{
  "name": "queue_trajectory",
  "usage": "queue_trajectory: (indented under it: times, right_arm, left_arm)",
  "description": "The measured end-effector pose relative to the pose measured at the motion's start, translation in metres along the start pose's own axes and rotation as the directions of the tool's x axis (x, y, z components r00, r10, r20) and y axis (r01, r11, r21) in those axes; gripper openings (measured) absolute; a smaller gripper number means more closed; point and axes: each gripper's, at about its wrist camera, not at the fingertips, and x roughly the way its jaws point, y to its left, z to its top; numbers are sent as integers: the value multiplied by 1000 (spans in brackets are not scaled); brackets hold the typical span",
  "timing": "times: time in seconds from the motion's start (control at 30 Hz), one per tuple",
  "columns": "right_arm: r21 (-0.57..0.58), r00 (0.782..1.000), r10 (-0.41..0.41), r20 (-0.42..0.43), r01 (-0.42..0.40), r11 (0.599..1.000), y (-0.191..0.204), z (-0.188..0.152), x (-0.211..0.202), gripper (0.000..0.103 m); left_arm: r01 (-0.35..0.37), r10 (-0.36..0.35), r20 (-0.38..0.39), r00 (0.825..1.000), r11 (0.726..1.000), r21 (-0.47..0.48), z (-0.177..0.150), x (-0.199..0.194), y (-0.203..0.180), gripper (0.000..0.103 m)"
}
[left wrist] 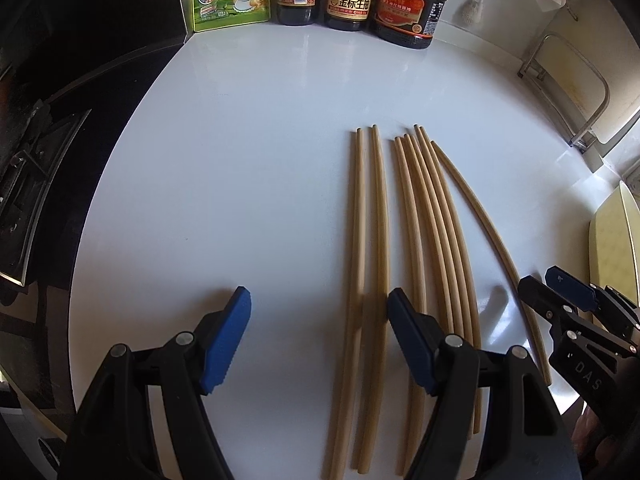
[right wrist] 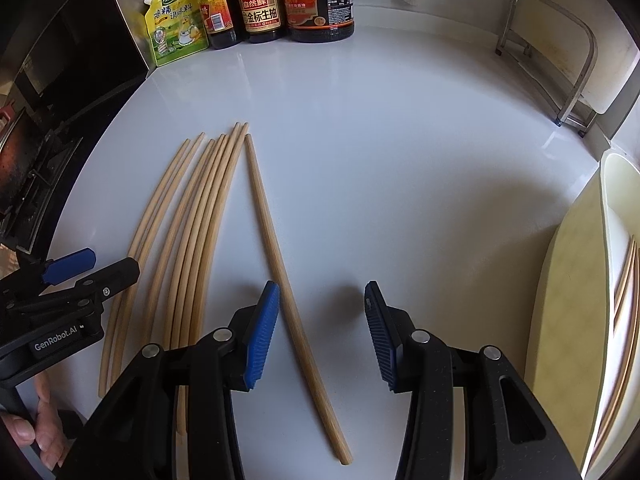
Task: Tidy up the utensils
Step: 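Close the right tool on one chopstick while the left tool grasps another chopstick, then carry the held chopsticks with both tools over the white basin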
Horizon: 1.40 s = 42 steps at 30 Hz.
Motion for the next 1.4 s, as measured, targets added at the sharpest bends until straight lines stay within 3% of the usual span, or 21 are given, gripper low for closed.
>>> queue_trajectory:
  times: [0.3,0.8,0.87,1.07,1.13,1.2,1.27,1.4]
  right_arm:
    - [-7,1000,-5,-1,5,1000,2,6,2,43]
    - [-25,1000,-24,5,24,999,5,8,7,43]
    - [-36,999,-31,7,32,999,6,9,8,43]
    - [-101,999,-35,6,36,994,18,12,10,41]
    - [-114,1000,-23,3,23,993,21,12,10,31]
    - [-144,1000,-26,2,26,989,27,12,9,8]
    - [-161,999,-32,1,32,986,31,11,9,8]
    - [-129,1000,-4,-14,2,992,30,12,7,6]
  left_arm:
    - [-28,29,31,999,999,-32,10,-4,22,70]
    - [-72,71,30,997,997,19,11,6,26,68]
    - [-74,73,37,997,997,31,12,6,24,64]
    - [-56,53,45,998,996,66,10,3,13,39]
    - [-46,42,40,998,996,81,9,2,9,26]
    - [-36,33,30,999,994,99,9,2,4,17]
    - [-26,25,17,1000,993,116,8,1,0,9]
    - [5,-2,-29,1000,994,109,7,0,1,7]
